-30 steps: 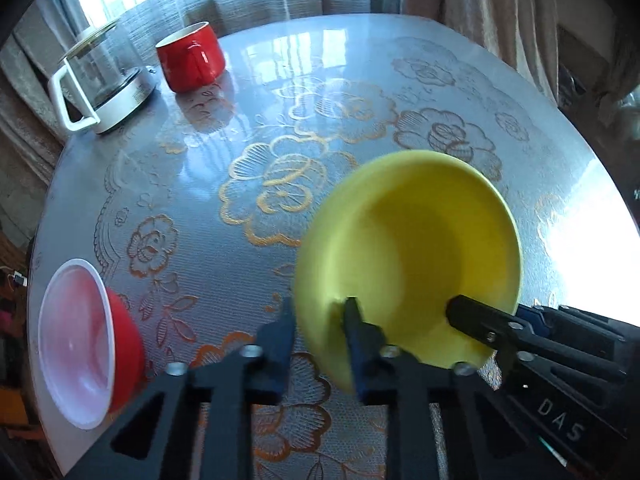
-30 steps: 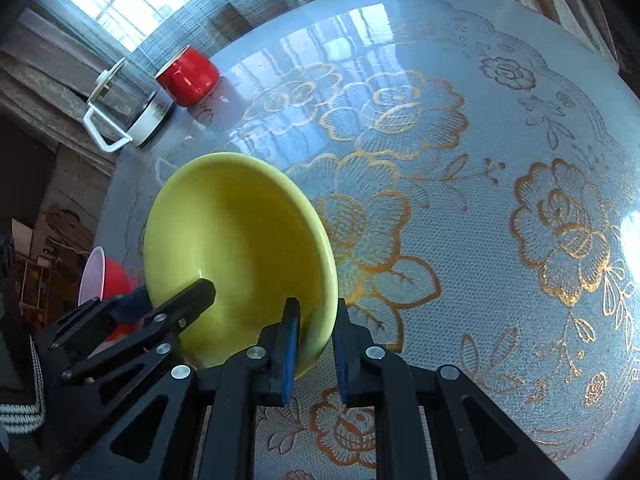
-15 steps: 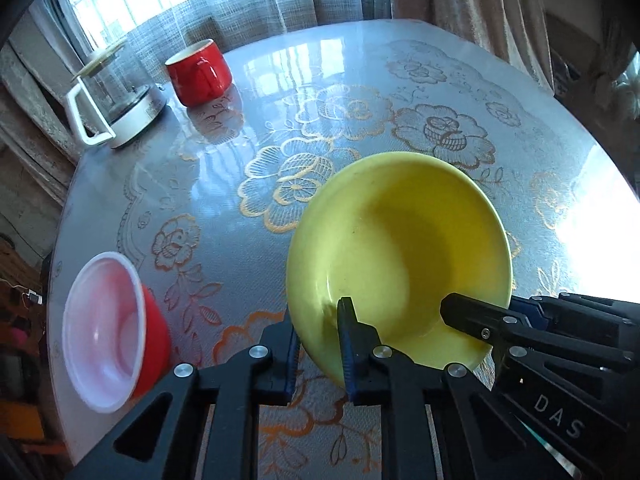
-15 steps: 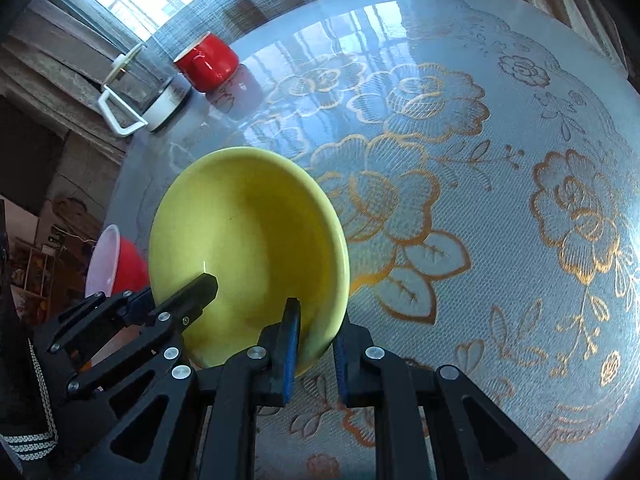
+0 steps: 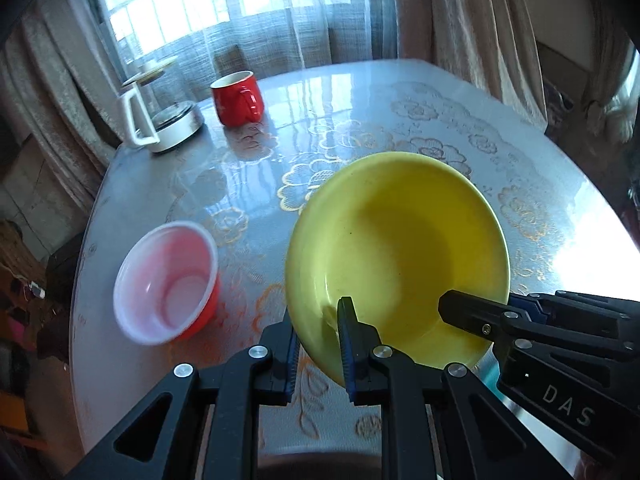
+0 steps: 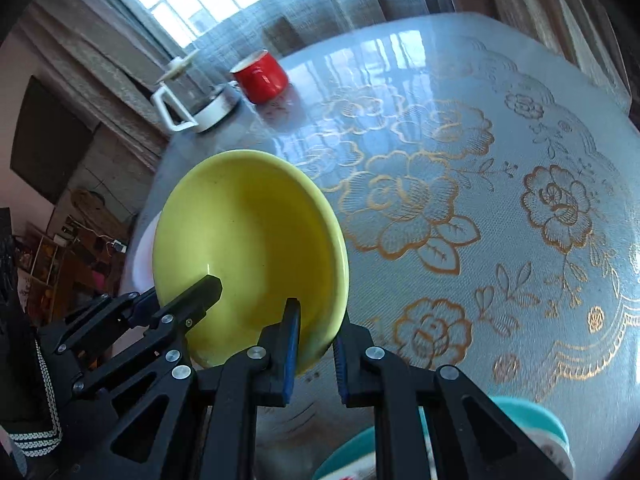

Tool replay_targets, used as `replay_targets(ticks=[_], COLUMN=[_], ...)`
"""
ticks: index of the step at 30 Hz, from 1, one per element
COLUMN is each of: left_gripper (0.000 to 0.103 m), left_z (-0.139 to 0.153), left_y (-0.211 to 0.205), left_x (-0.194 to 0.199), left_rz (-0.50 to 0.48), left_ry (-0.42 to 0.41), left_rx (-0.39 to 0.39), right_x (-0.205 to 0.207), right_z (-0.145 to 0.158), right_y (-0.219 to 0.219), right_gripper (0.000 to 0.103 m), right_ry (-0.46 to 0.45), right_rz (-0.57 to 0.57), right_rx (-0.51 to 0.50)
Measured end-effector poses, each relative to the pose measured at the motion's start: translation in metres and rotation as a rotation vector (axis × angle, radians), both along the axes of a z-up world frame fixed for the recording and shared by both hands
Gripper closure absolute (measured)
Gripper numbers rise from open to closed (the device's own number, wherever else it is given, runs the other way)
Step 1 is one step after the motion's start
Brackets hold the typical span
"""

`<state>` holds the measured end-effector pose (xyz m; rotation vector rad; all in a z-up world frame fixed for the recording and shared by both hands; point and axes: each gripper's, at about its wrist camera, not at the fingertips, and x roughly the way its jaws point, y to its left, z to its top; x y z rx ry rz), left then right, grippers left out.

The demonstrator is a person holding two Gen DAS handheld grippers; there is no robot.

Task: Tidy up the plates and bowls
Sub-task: 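Lift the yellow bowl with both tools and carry it over the steel bowl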

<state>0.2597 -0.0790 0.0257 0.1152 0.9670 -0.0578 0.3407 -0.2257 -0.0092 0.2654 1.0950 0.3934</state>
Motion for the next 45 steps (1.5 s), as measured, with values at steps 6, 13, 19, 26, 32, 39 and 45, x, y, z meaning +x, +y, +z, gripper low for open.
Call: replay_targets(ticks=[6, 13, 19, 26, 32, 39, 45], left_gripper=[0.085, 0.085, 0.085, 0.085, 0.085, 0.084, 0.084], left_z=[0.013, 0.023, 0.022, 0.005, -0.001, -0.014, -0.029], left_y=[0.014, 0.03, 0.04, 0.046, 0.046, 0.058, 0.06], left_x=[-0.037, -0.077, -0.109, -0.135, -0.154, -0.17, -0.174], left_rz=[0.032, 0.058, 0.07, 0.058, 0.05, 0.056, 0.056], left_ry=[-0.06, -0.108, -0.127, -0.1, -0.1, -0.068, -0.034], left_rx=[-0.034, -0.073, -0.089, -0.111, -0.112, -0.139, -0.116], right_x=[-0.035, -0.075, -0.103, -0.132, -0.147, -0.158, -0.165], right_z=[0.015, 0.032, 0.034, 0.024, 0.016, 0.007, -0.009], right_y=[0.007, 0.016, 0.021, 0.025, 0.022, 0.03, 0.036], right_gripper=[0.088, 0.087, 0.087, 0.087, 0.087, 0.086, 0.085], right_ry=[-0.047, -0.101, -0.121, -0.111, -0.092, -0.083, -0.038], right_rz=[0.021, 0.042, 0.052, 0.037, 0.02, 0.04, 0.049], right_rx=[0.007, 0.045, 0.086, 0.106, 0.145, 0.145, 0.139])
